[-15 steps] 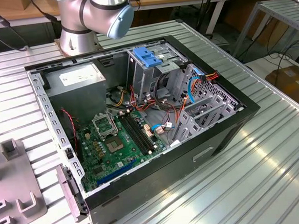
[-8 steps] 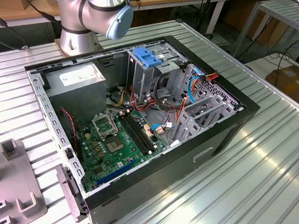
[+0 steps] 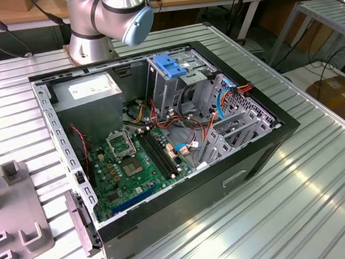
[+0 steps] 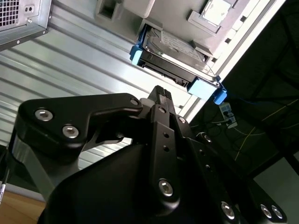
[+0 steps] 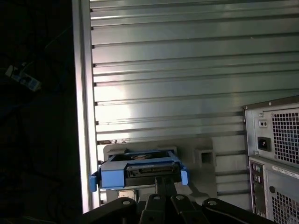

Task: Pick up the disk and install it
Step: 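Reach for the disk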

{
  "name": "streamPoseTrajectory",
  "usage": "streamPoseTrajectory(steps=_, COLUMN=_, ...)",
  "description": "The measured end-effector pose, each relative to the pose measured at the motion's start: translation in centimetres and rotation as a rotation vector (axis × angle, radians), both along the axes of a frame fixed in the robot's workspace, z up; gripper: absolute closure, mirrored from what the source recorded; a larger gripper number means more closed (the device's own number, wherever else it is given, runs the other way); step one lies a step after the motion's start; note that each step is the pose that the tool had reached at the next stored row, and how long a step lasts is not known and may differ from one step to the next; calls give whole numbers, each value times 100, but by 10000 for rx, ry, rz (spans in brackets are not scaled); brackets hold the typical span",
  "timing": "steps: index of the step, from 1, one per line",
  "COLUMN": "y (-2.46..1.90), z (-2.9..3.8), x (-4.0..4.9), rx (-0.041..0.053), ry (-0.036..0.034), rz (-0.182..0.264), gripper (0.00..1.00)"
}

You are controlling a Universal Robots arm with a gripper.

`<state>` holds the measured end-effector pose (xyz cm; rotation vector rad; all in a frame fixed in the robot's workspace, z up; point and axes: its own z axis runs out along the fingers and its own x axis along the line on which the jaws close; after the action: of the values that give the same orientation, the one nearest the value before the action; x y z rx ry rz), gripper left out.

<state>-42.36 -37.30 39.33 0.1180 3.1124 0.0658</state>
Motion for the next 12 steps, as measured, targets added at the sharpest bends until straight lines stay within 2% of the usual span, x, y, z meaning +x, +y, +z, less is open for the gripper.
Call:
streamPoseTrajectory(steps=3, y=0, z=0, x=1, rx=-55, ry=0, rz=1, gripper=90)
streamPoseTrajectory(steps=8, y=0, z=1, x=-5, rx=-57, ry=14, rz=0, gripper=90)
streamPoseTrajectory(steps=12, y=0, z=0, x=-48, rx=-57, ry=65, rz=0, gripper=90)
